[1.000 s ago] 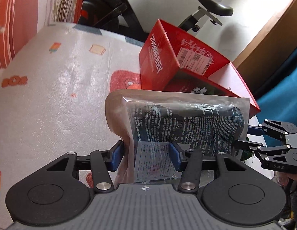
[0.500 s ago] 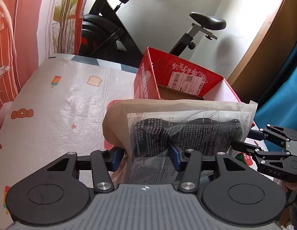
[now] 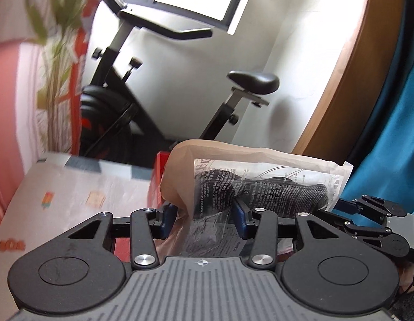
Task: Organize soft objects
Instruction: 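Lower the clear bag into the red box and open the left gripper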
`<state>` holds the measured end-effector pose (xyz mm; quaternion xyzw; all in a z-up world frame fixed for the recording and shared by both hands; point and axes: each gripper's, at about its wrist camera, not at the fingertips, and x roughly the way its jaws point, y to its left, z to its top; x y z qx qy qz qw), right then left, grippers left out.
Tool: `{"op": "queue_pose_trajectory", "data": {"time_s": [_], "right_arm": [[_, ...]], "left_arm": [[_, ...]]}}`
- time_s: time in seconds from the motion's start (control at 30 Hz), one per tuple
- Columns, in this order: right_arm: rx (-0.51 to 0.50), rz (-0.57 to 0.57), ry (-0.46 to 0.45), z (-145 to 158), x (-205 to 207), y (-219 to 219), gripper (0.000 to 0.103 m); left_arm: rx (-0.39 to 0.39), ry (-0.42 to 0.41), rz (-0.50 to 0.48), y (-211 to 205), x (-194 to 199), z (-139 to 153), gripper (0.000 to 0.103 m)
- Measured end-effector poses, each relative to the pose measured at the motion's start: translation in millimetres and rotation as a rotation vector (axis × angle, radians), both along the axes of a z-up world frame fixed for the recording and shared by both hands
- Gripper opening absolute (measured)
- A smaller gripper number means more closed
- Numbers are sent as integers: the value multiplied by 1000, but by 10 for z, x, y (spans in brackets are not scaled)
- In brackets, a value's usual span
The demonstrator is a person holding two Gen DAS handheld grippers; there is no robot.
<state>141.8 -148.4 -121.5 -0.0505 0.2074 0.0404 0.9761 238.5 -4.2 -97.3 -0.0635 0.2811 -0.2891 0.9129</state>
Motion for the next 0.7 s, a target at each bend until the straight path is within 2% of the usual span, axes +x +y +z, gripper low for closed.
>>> {"op": "queue_pose_trajectory", "data": {"time_s": [0.13, 0.27, 0.53, 0.7], "right_arm": [[-83, -68, -37, 27, 119, -236, 34], [-136, -117, -32, -154, 284, -408, 34], [-101, -155, 59, -666, 452, -551, 34], [-68, -148, 109, -809, 478, -574, 34]], "left_arm": [[12, -20, -18, -325, 167, -43, 43], [32, 2, -23, -579, 349, -207, 42], [132, 57, -65, -780, 588, -533, 42], [163, 119, -65, -789, 654, -666, 42]]}}
